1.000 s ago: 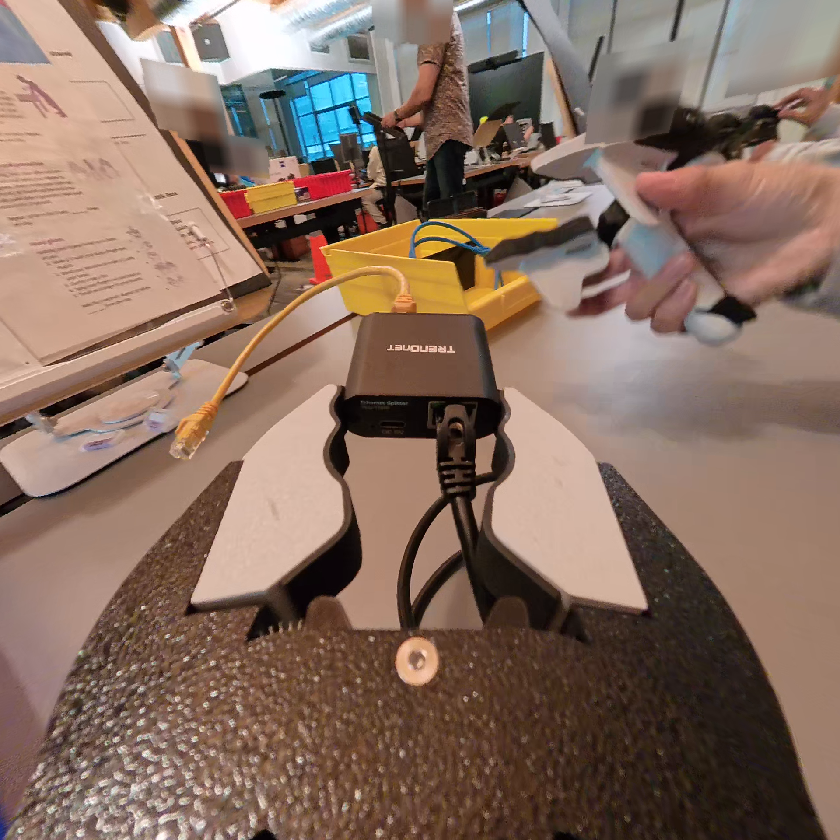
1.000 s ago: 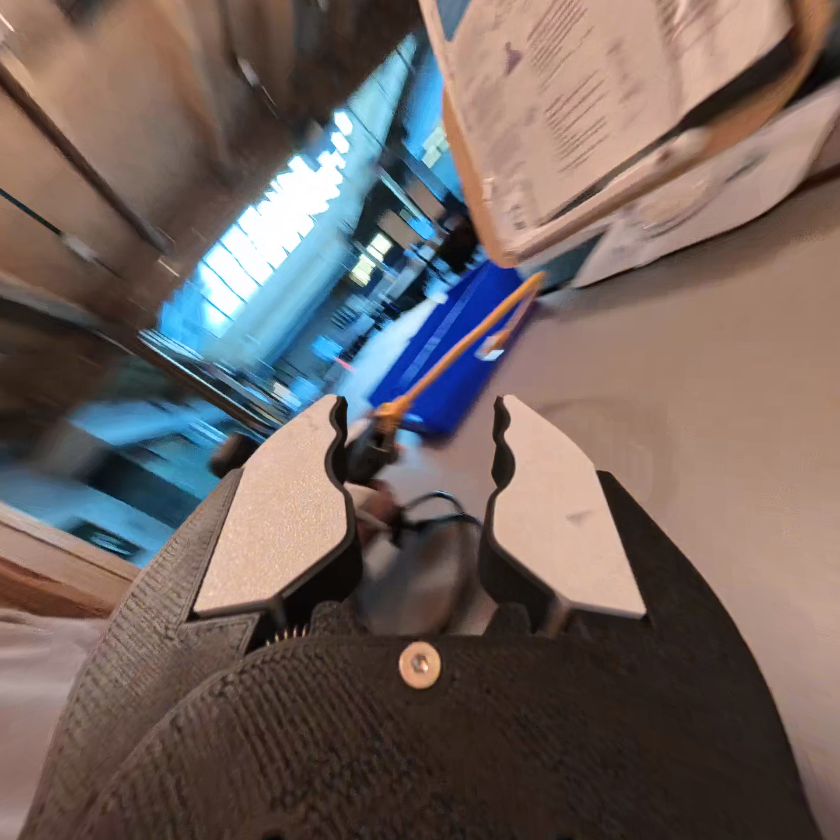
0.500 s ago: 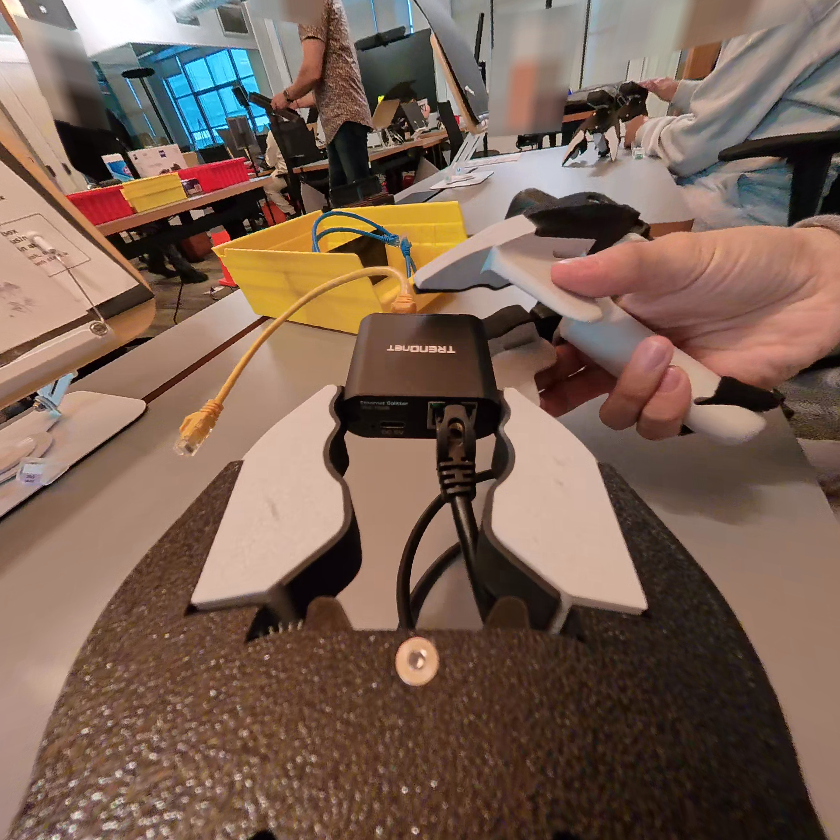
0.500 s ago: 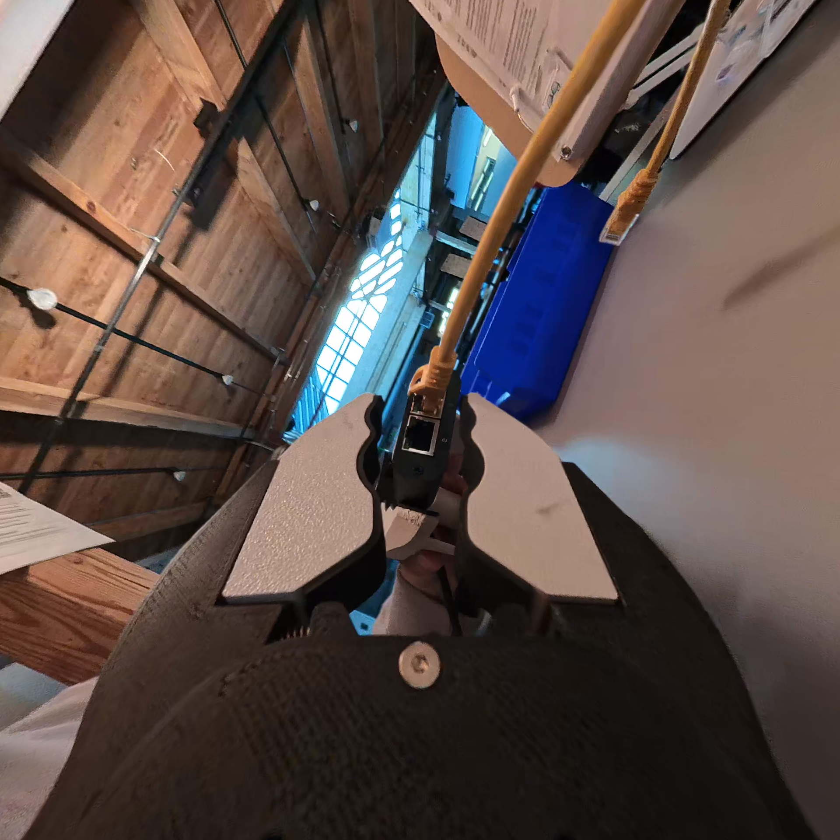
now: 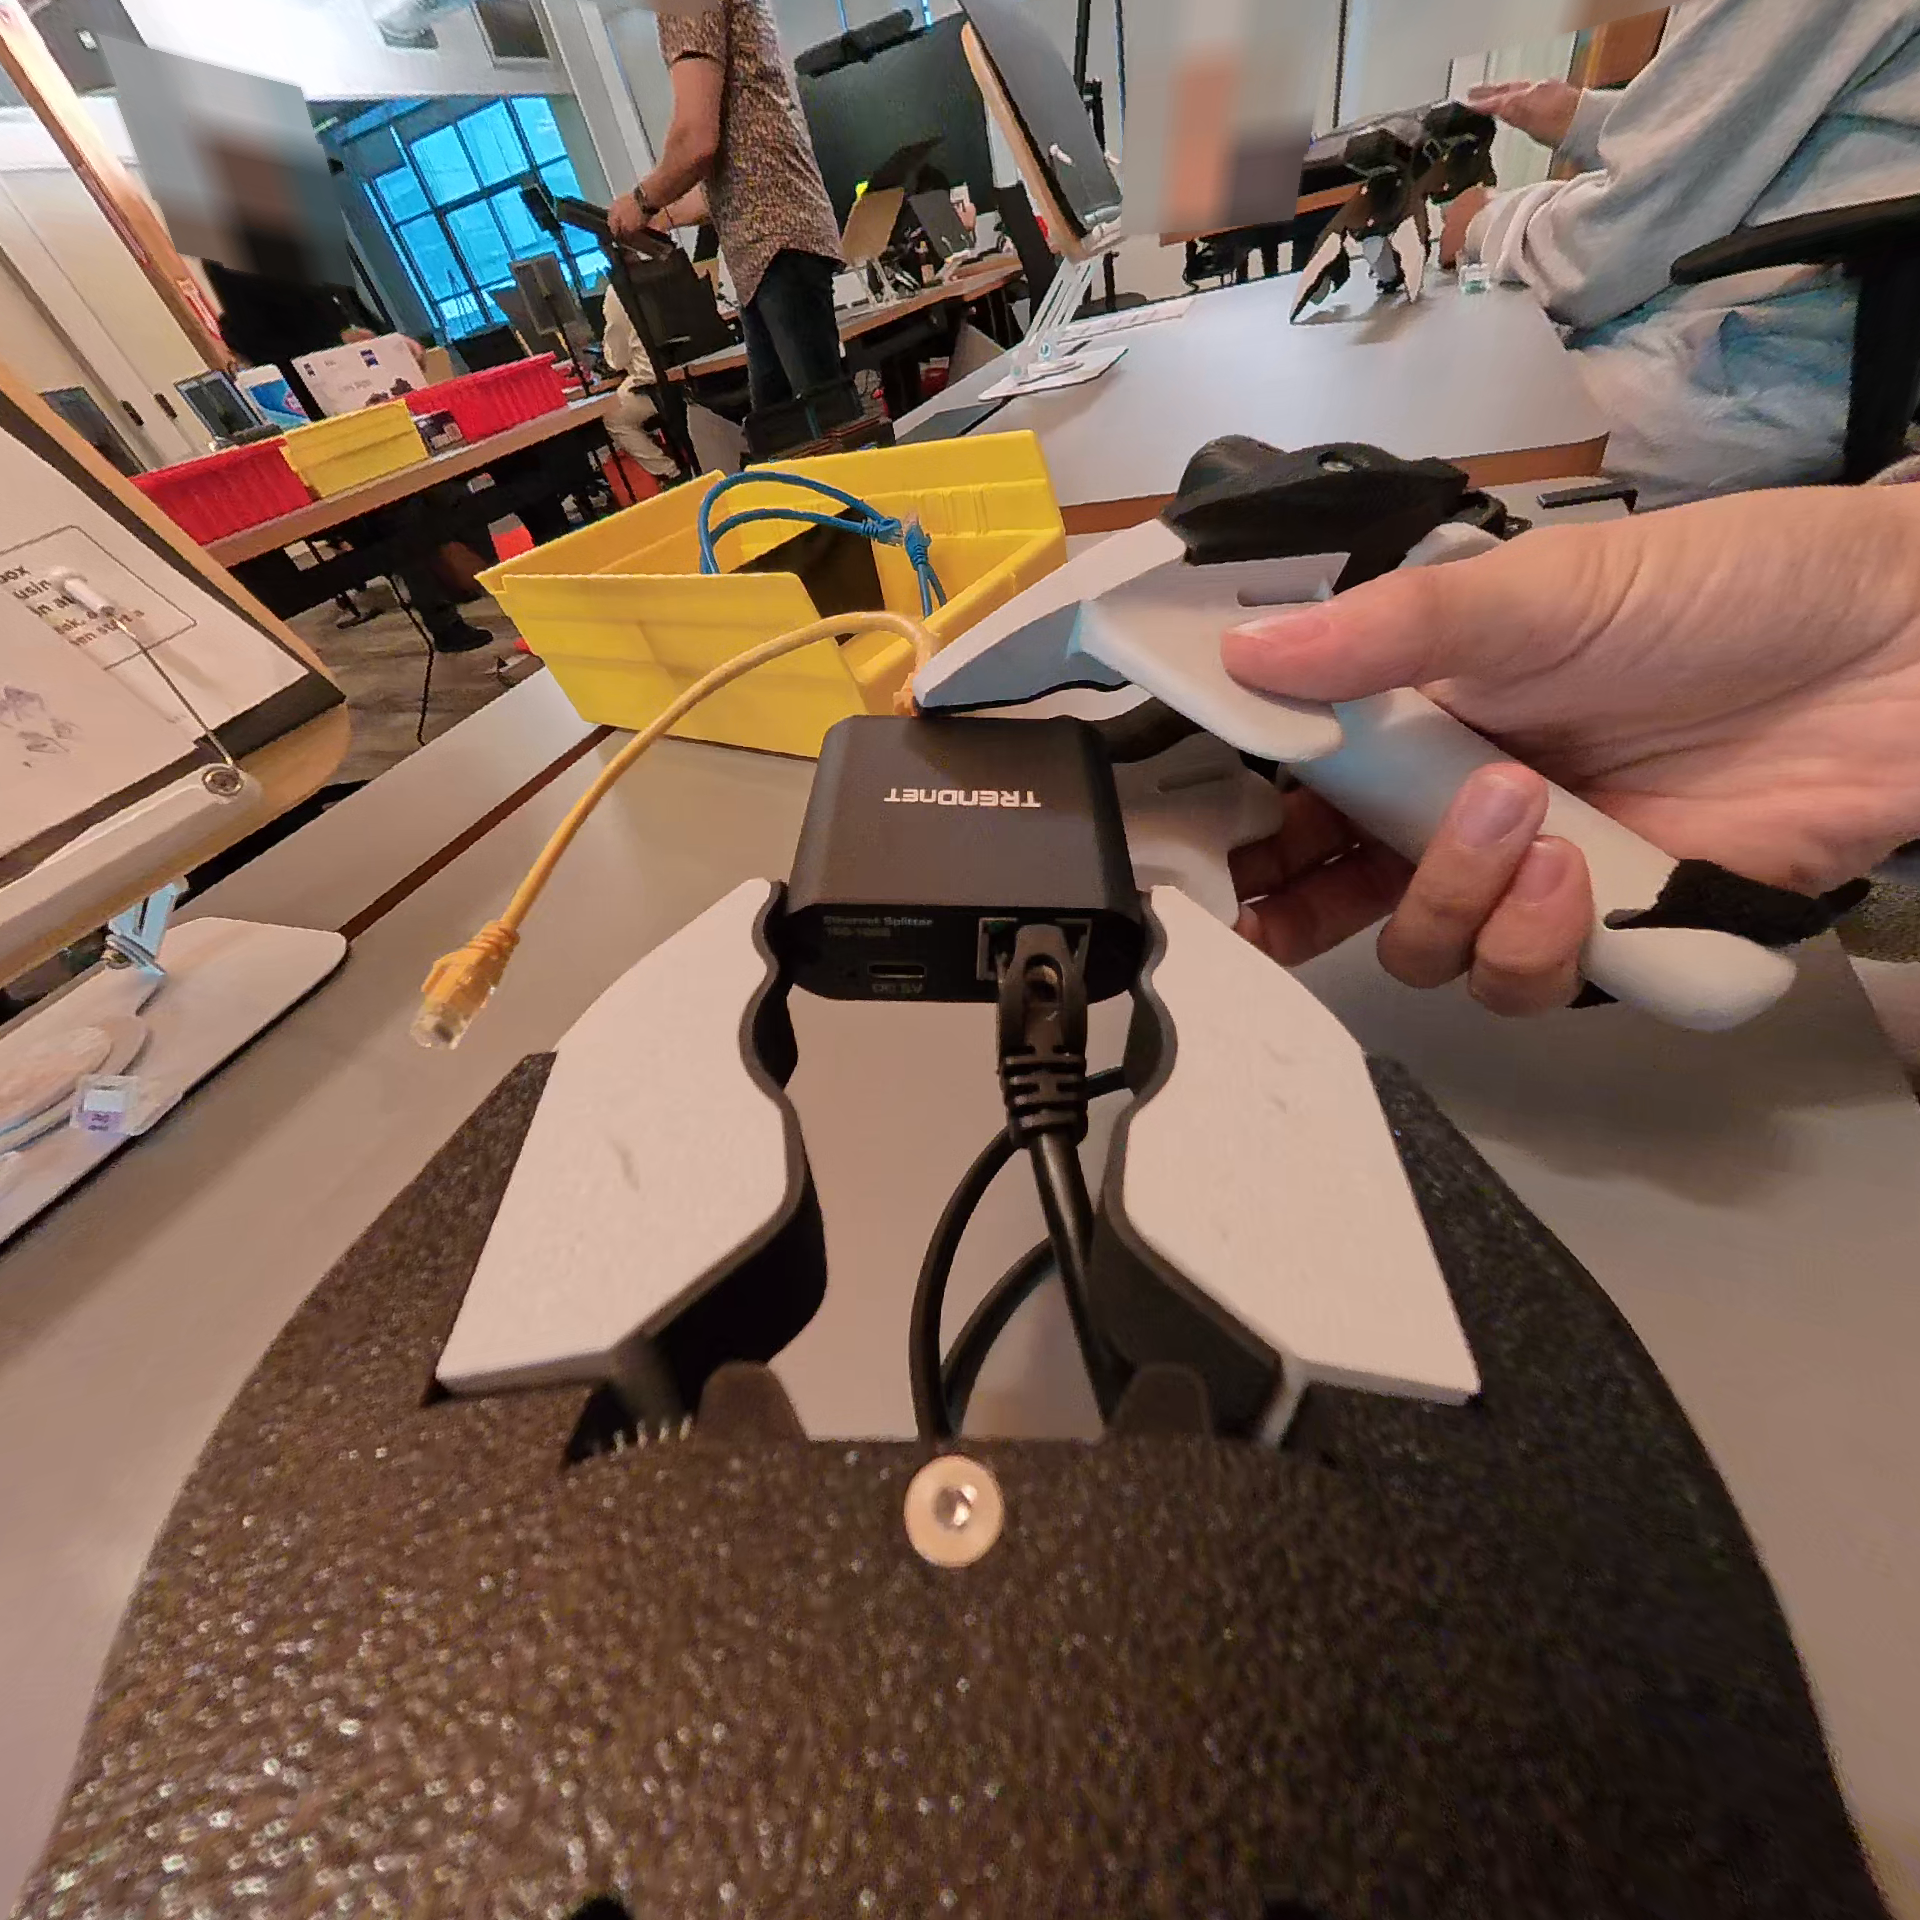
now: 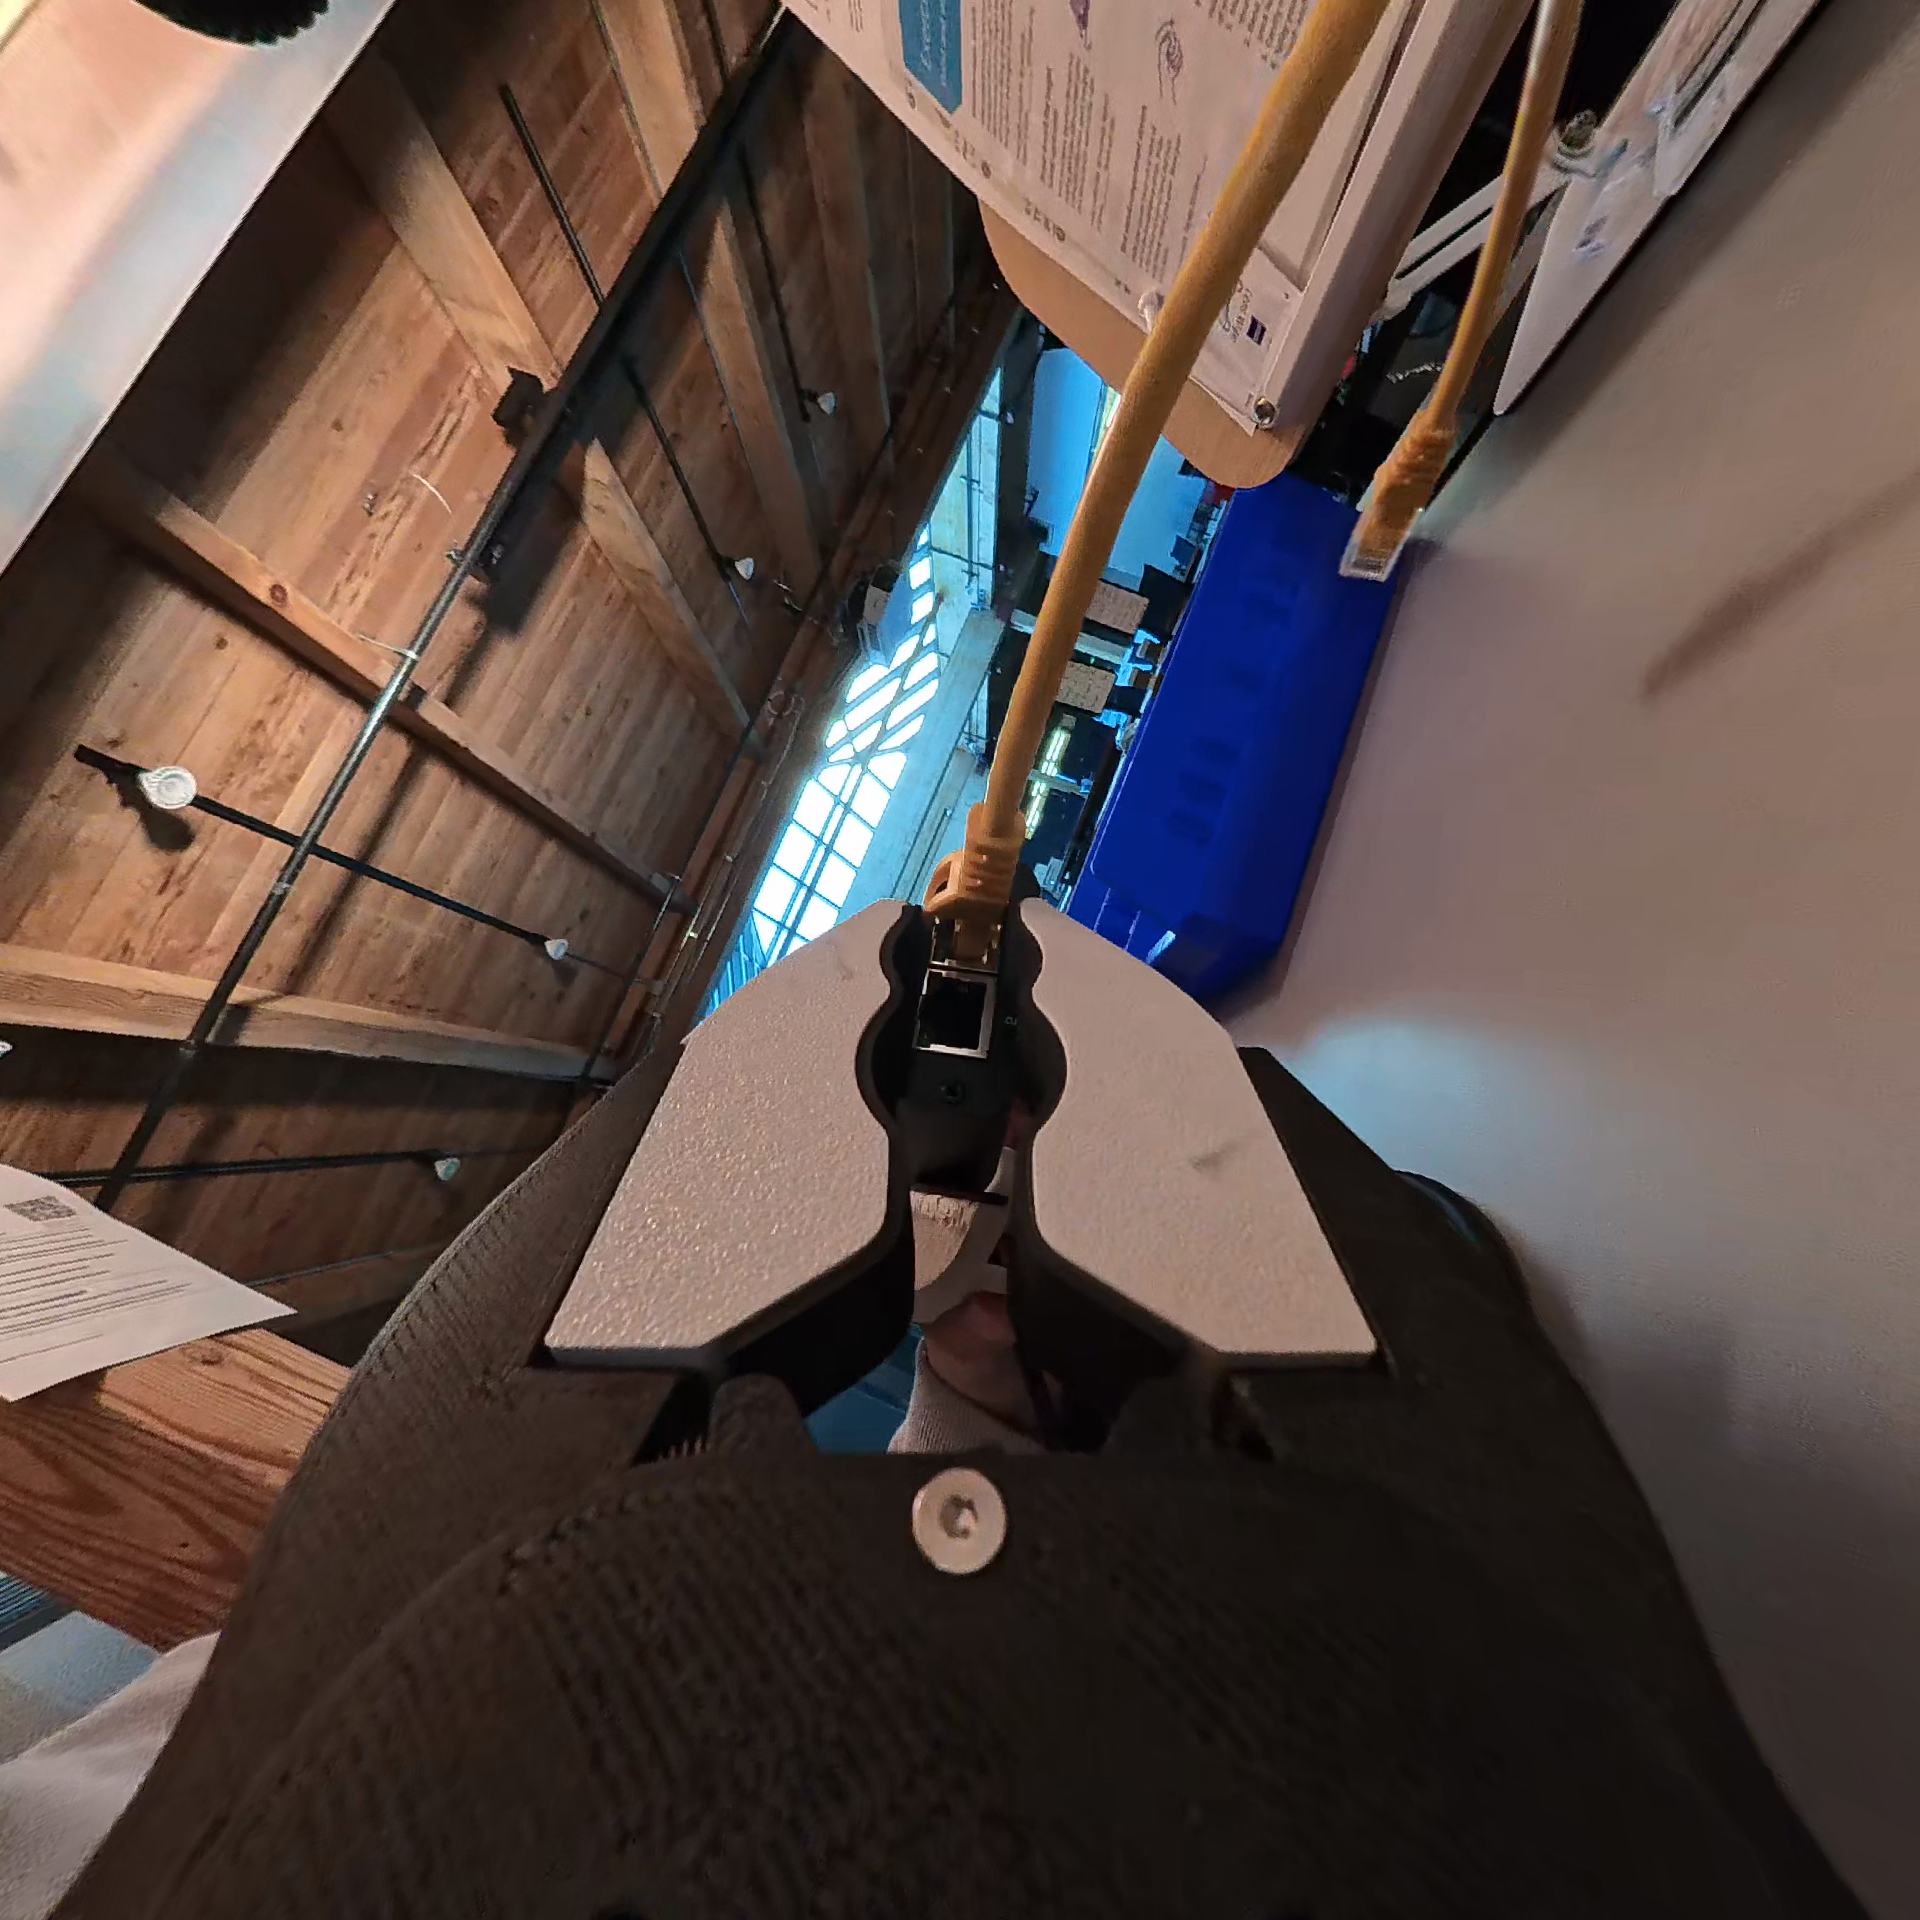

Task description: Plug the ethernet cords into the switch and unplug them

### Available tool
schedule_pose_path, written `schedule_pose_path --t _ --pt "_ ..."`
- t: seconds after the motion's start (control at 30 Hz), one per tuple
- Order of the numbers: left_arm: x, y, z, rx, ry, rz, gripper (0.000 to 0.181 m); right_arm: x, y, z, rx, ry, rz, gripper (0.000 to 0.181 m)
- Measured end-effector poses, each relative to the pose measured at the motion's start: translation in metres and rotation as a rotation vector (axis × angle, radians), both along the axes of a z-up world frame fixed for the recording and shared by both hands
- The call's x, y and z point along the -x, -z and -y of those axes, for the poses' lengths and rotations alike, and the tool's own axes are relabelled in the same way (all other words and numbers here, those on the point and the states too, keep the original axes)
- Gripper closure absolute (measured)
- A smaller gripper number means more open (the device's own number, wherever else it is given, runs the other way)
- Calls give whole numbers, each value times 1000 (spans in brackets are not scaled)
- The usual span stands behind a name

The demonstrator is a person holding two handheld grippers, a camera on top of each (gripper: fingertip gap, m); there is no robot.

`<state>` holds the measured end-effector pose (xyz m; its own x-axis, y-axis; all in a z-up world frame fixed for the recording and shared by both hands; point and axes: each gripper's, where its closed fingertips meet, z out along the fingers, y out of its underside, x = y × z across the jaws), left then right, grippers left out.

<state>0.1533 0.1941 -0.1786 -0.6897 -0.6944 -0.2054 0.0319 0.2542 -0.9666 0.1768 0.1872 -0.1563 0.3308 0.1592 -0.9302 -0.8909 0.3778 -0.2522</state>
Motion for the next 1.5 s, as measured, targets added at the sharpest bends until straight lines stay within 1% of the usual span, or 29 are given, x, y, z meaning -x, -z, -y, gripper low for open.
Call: schedule_pose_path --t 0.23,0.4,0.57,0.87,1.17,1.27,1.5 --pt "2 -2 3 -16 7 17 120 0 -3 2 -25 23 2 165" --pt "1 0 3 -20 0 16 120 -1 -1 2 -23 40 -10 167" --pt "-2 2 3 -27 -24 14 120 -5 1 2 -33 78 -37 167" --pt "-6 3 4 -42 -63 25 120 -10 3 3 -14 140 -35 168" --pt "-8 6 6 -52 -89 25 120 -13 7 4 -3 137 -41 168" --pt "-9 6 8 -56 -99 29 120 -14 7 6 2 166 -40 168" --pt "-11 6 9 -51 -121 29 120 -16 6 7 -40 175 -78 167"
